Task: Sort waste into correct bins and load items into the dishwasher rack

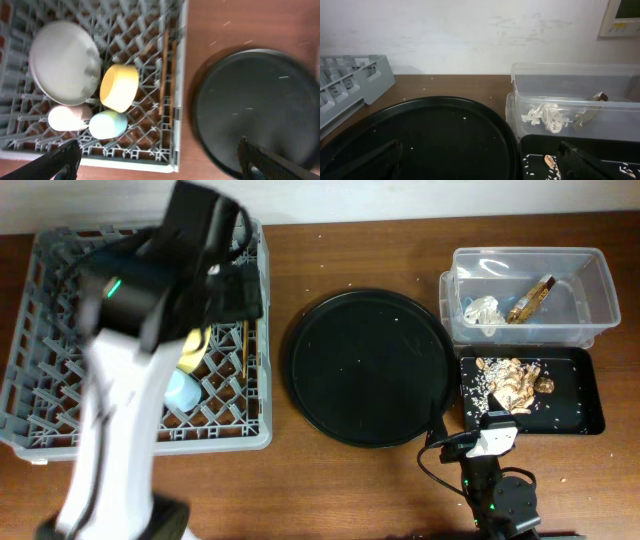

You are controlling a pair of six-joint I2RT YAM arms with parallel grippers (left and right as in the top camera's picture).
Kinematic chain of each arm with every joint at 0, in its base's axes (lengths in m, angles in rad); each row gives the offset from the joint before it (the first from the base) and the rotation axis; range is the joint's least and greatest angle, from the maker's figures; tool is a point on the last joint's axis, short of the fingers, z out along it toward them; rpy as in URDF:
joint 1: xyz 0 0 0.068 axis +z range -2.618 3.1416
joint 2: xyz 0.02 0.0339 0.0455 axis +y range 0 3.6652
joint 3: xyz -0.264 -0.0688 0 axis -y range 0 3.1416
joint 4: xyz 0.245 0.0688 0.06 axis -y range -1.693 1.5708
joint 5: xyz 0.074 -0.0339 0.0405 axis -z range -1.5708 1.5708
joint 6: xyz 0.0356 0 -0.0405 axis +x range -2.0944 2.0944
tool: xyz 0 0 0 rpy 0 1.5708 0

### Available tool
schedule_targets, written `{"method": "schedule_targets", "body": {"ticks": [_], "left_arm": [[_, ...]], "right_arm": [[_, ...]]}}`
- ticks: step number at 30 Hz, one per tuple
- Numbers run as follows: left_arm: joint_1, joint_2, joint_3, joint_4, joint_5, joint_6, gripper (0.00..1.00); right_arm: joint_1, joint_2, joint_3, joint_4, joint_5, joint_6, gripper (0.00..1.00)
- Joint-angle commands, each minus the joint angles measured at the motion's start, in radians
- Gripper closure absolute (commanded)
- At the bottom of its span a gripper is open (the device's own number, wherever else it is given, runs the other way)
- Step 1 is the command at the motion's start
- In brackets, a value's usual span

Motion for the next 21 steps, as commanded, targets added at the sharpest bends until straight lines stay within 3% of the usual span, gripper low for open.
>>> {"method": "schedule_targets", "body": {"ticks": [1,5,11,14,21], "left_arm": [[-0.012,-0.186,0.012,-0.003,-0.018,0.040,0.01],[-0.012,-0.346,0.013,-0.003,-0.006,0.043,0.01],[-0.012,-0.539,-0.103,-0.003,-0.139,0.037,0.01],[-0.003,-0.660,-0.335,0.033,-0.235,-0.090,0.01],[0.174,-0.961,-0.930,0.399,-0.264,-0.095,0.01]], "right_arm": [[-0.004,-0.006,-0.009,-0.002,0.002,0.008,0.01],[-0.004,-0.006,-0.009,-0.002,0.002,0.008,0.02],[-0.004,-0.005,-0.009,-0.002,0.002,0.008,0.01],[-0.004,-0.005,-0.009,-0.002,0.002,0.008,0.01],[-0.004,-0.005,-0.009,-0.002,0.002,0.008,0.02]]}}
